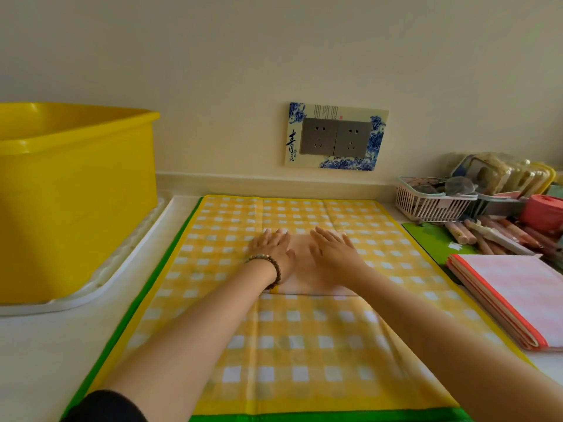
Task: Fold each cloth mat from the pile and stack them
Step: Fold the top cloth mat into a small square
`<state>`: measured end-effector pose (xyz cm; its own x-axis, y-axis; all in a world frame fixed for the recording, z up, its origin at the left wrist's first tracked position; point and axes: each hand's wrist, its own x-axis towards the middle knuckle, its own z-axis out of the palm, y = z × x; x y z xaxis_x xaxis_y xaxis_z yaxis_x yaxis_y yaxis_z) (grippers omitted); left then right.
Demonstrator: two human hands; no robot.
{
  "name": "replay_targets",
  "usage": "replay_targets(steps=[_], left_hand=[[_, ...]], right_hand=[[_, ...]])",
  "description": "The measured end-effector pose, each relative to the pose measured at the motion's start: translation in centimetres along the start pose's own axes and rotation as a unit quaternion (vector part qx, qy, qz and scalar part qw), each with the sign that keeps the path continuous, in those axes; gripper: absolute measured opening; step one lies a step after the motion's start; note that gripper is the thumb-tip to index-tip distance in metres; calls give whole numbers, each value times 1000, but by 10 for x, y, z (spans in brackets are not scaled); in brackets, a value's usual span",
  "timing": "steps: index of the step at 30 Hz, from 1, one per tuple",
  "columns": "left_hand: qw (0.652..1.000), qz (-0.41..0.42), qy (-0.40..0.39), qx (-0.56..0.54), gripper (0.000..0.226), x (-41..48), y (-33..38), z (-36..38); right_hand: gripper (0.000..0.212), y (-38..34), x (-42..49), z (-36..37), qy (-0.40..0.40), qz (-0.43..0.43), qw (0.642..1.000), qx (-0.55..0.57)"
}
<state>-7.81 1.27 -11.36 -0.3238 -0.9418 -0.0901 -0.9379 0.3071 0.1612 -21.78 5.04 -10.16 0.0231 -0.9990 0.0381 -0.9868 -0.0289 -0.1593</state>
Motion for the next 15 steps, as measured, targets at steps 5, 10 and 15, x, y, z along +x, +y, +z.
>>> replay_targets(steps=[5, 10, 15], left_hand=[[1000, 8, 10, -9, 53, 4, -2, 3], [1000, 13, 21, -15, 55, 5, -3, 4], [1000, 16, 20, -13, 54, 5, -5, 5]], right_hand=[[52, -8, 31, 15, -32, -37, 999, -7], [56, 9, 27, 16, -30, -18, 999, 3], [64, 36, 15, 11, -20, 28, 999, -3]])
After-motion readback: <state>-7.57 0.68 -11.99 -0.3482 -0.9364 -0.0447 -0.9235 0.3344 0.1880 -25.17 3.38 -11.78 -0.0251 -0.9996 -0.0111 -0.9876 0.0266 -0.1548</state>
